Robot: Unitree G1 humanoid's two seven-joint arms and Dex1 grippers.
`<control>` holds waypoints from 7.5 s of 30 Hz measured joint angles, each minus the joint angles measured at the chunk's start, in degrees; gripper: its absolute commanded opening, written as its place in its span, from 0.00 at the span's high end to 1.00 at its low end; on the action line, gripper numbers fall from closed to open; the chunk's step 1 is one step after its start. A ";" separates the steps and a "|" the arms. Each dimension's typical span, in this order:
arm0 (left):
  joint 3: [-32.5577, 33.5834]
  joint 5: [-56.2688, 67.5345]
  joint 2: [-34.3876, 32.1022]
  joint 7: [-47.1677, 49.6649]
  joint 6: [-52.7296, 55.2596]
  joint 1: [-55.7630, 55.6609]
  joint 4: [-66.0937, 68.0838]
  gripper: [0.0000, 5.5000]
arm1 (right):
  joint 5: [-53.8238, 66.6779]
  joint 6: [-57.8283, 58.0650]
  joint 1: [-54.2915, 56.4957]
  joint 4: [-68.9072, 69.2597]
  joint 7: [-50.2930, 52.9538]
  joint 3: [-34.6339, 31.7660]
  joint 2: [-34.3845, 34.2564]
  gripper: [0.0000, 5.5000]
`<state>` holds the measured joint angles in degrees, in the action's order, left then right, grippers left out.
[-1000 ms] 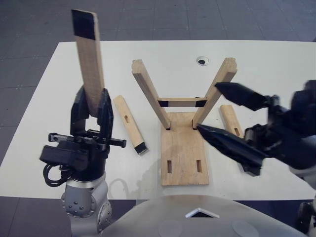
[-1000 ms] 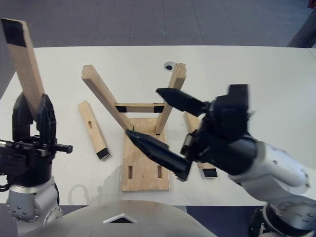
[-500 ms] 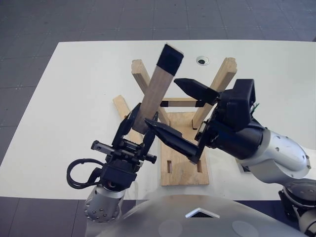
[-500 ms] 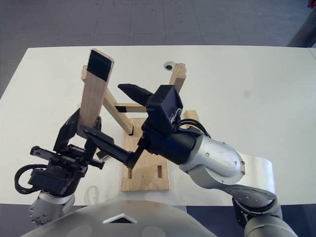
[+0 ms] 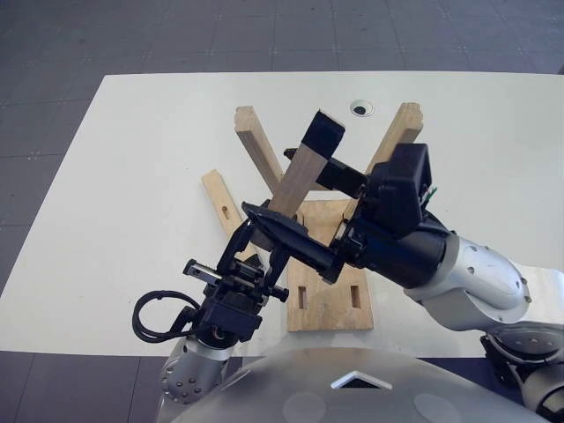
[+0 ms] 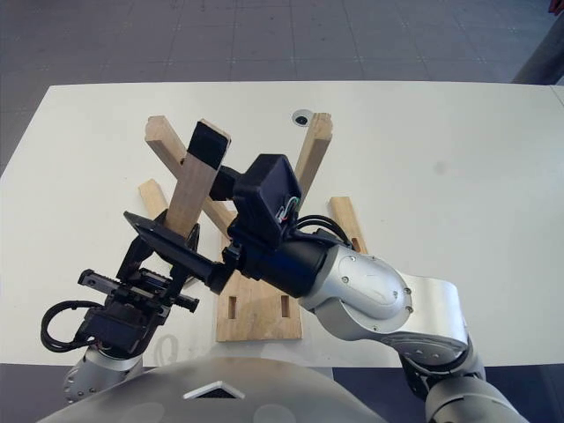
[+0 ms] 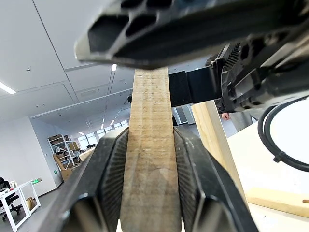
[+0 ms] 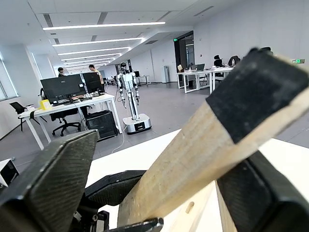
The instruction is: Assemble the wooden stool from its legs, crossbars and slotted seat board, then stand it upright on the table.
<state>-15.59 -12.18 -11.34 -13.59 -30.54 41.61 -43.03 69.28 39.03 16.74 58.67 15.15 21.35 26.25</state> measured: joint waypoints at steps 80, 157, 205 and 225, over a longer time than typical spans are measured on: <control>11.67 13.03 3.54 8.28 33.80 -1.21 3.56 0.33 | -36.49 -7.99 -41.70 -11.87 -7.31 -24.09 8.27 0.93; 10.71 11.84 5.52 9.36 35.81 -1.70 1.72 0.33 | -66.97 -26.37 -36.56 -33.30 -16.45 -19.25 -17.26 0.93; 10.27 11.80 5.55 9.37 35.95 -1.27 1.37 0.33 | -71.41 -40.95 -31.56 -48.18 -13.57 -19.69 -20.85 0.86; 10.63 11.81 5.58 9.37 35.91 -0.81 1.40 0.33 | -70.07 -22.29 -35.81 -21.15 -16.99 -19.74 -20.80 0.26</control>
<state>-4.96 -0.37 -5.76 -4.23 5.37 40.81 -41.63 -0.79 16.74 -19.07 37.52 -1.85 1.61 5.45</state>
